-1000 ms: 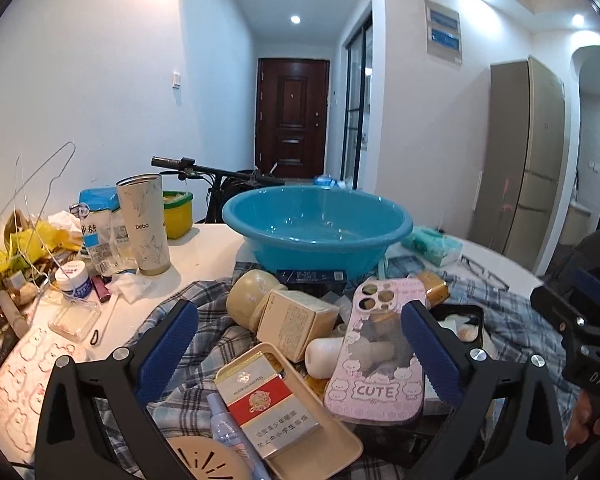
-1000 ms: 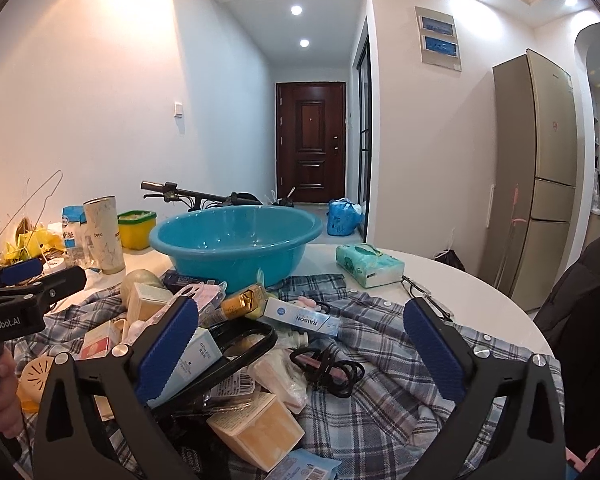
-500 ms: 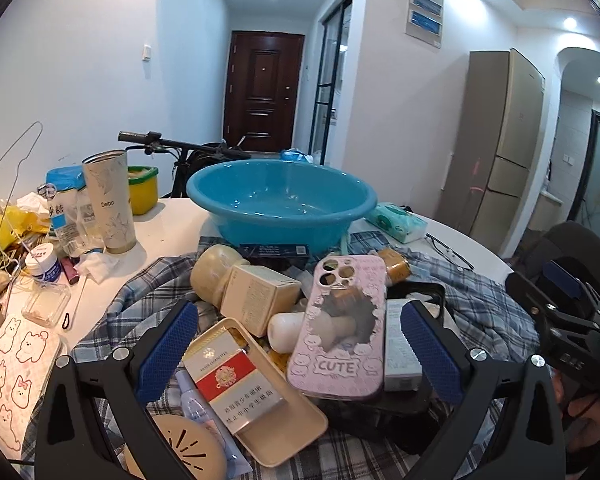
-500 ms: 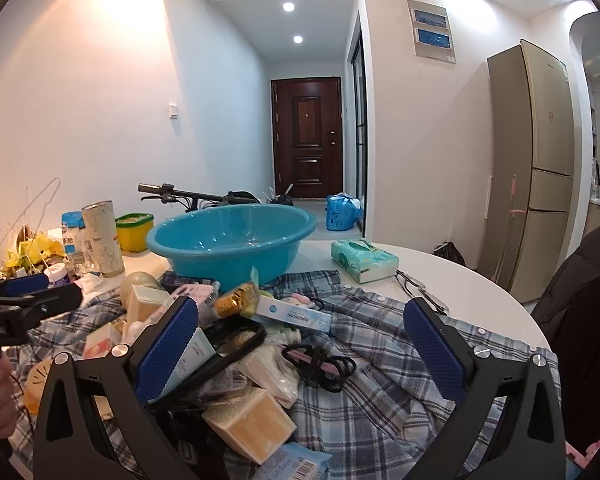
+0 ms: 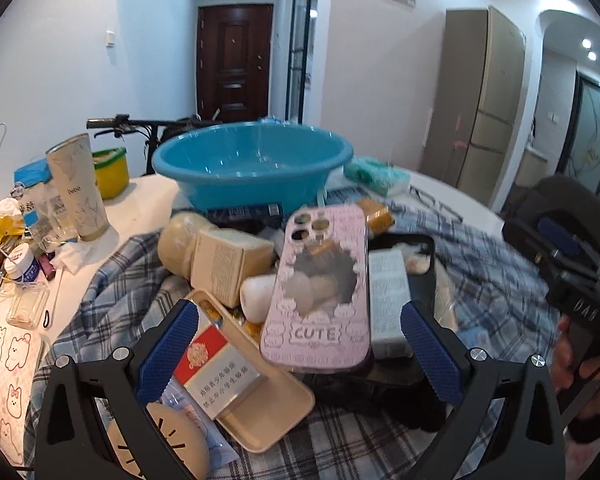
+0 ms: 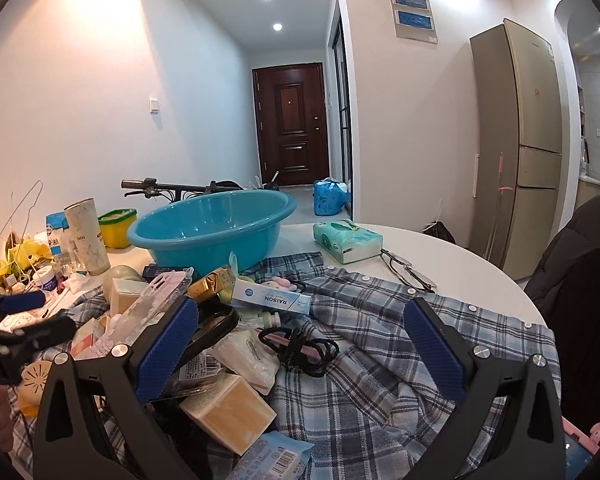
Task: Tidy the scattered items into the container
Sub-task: 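Close the left tool on the pink phone case and lift it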
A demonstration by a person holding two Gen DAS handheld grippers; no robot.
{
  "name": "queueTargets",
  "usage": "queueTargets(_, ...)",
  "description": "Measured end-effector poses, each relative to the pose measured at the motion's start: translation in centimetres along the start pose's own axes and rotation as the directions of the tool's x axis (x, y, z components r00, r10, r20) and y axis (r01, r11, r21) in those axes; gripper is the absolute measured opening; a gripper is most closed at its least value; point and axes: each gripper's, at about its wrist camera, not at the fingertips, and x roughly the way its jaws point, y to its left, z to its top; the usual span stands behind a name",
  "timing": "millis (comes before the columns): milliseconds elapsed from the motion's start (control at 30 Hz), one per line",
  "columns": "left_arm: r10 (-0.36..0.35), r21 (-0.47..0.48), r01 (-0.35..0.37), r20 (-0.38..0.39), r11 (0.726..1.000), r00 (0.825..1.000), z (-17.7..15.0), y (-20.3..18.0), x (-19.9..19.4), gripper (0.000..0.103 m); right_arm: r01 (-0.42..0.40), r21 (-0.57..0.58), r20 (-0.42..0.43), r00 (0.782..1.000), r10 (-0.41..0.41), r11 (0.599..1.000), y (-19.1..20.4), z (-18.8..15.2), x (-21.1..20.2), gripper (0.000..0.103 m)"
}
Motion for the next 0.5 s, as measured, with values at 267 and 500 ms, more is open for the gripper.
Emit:
queueTargets(267, 0.005, 0.027, -0.004, -0.048, 1.000, 0.999, -1.0, 0.2, 0.4, 0.103, -0.012, -0.019, -0.015, 1.000, 0.012, 1.000, 0.5, -0.4, 0.2, 0.102)
queueTargets(500, -0.052, 0.012, 0.054, -0.102, 0.998, 0.993, -1.1, 0.4, 2.0, 0.103, -0.045, -0.032, -0.035, 0.998, 0.044, 0.998, 1.3, -0.6, 0.4, 0.102)
